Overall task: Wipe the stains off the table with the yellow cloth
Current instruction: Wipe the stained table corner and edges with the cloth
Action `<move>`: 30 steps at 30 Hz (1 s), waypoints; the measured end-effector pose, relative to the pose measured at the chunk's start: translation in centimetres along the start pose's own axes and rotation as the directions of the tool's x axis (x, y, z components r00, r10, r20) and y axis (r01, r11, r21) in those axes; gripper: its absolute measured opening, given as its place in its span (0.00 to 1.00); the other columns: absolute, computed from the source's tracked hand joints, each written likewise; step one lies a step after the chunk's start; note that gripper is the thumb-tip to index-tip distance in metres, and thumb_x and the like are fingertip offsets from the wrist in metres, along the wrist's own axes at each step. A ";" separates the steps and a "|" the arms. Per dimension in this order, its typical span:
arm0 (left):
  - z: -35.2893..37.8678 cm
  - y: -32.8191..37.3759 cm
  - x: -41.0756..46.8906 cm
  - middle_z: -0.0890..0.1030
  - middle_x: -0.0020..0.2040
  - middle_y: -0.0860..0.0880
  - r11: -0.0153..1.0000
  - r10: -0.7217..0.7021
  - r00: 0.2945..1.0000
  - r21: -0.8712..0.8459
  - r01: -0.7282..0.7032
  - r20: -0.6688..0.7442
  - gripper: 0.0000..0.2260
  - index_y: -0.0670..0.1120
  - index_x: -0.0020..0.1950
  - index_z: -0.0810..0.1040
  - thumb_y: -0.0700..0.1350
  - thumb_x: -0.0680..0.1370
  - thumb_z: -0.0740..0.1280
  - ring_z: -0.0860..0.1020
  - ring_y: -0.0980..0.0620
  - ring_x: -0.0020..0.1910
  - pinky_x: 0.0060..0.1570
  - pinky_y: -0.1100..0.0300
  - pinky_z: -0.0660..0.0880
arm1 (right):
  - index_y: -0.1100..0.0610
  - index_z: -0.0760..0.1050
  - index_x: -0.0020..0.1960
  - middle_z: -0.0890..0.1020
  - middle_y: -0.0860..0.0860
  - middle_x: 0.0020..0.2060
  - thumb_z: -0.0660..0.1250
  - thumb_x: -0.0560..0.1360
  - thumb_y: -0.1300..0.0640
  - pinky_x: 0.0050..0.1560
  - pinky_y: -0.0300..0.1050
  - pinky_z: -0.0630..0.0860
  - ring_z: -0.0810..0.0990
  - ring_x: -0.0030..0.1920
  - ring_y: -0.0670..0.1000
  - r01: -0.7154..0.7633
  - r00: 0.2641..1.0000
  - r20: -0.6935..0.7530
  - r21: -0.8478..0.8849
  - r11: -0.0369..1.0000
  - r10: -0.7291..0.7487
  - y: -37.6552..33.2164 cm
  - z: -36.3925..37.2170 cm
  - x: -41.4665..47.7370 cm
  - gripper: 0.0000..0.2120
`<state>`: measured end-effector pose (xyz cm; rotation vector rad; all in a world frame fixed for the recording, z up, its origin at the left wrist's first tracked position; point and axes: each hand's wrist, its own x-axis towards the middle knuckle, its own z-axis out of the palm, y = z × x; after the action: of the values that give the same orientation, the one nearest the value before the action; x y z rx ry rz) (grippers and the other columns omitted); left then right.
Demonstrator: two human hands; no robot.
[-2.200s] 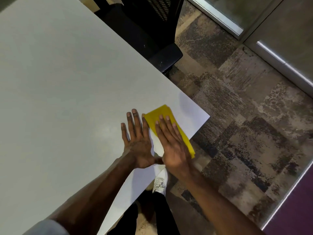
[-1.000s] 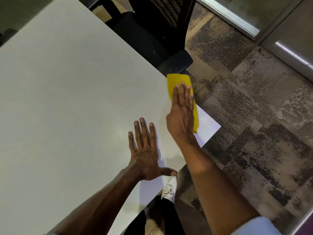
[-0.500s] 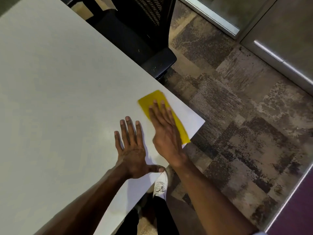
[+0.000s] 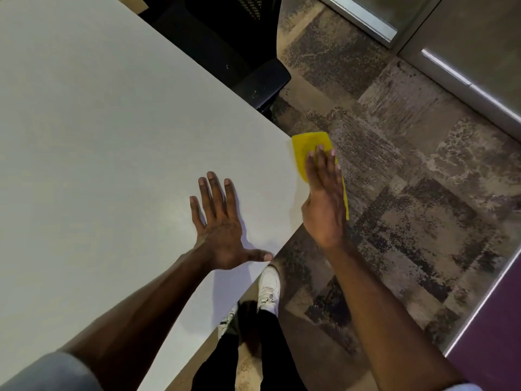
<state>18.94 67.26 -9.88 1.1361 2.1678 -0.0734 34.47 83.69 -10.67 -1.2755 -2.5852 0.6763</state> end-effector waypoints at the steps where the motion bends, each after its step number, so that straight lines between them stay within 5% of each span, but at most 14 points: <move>1: -0.1 0.0 0.0 0.19 0.80 0.37 1.000 0.000 1.000 0.002 0.000 0.000 0.81 0.42 0.82 0.22 0.93 0.53 0.56 0.21 0.32 0.81 0.78 0.25 0.29 | 0.64 0.57 0.85 0.55 0.62 0.86 0.59 0.72 0.80 0.87 0.61 0.49 0.48 0.87 0.64 0.001 1.000 -0.005 0.010 1.000 -0.001 0.1 0.0 0.0 0.42; 12: -1.2 -0.3 -0.3 0.17 0.77 0.32 0.999 0.050 0.996 0.005 -0.051 0.077 0.86 0.39 0.78 0.18 0.87 0.50 0.69 0.19 0.30 0.78 0.76 0.26 0.27 | 0.65 0.60 0.83 0.58 0.61 0.85 0.56 0.76 0.80 0.87 0.60 0.51 0.52 0.87 0.63 0.047 0.999 -0.017 0.072 0.996 -0.046 -1.9 1.9 -4.0 0.37; 18: -2.0 -4.3 -1.7 0.21 0.83 0.40 0.977 0.187 0.982 0.095 -0.189 0.038 0.83 0.45 0.85 0.26 0.80 0.54 0.78 0.24 0.37 0.83 0.82 0.38 0.37 | 0.66 0.61 0.82 0.61 0.61 0.84 0.58 0.75 0.81 0.86 0.63 0.55 0.55 0.86 0.63 0.068 0.997 -0.050 0.104 0.992 -0.063 -6.5 4.4 -9.9 0.37; 24: -1.9 -8.9 -3.3 0.25 0.85 0.42 0.936 0.333 0.943 0.114 -0.332 0.017 0.82 0.42 0.87 0.32 0.79 0.55 0.78 0.27 0.40 0.85 0.86 0.42 0.39 | 0.66 0.62 0.82 0.62 0.60 0.84 0.58 0.72 0.79 0.85 0.66 0.58 0.56 0.86 0.62 0.119 0.991 -0.090 0.206 0.971 -0.102 -11.8 7.7 -18.0 0.38; 30: -2.6 -10.5 -3.8 0.23 0.84 0.42 0.901 0.409 0.910 0.126 -0.415 0.075 0.84 0.43 0.86 0.29 0.80 0.52 0.79 0.25 0.41 0.85 0.87 0.42 0.39 | 0.61 0.58 0.85 0.58 0.56 0.86 0.56 0.78 0.75 0.85 0.62 0.59 0.55 0.87 0.58 0.196 0.980 -0.057 0.086 0.977 -0.192 -12.9 9.6 -21.5 0.36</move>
<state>11.21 58.97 -8.28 1.6361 1.8593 -0.0623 35.19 56.90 -12.15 -0.9839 -2.5630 0.7077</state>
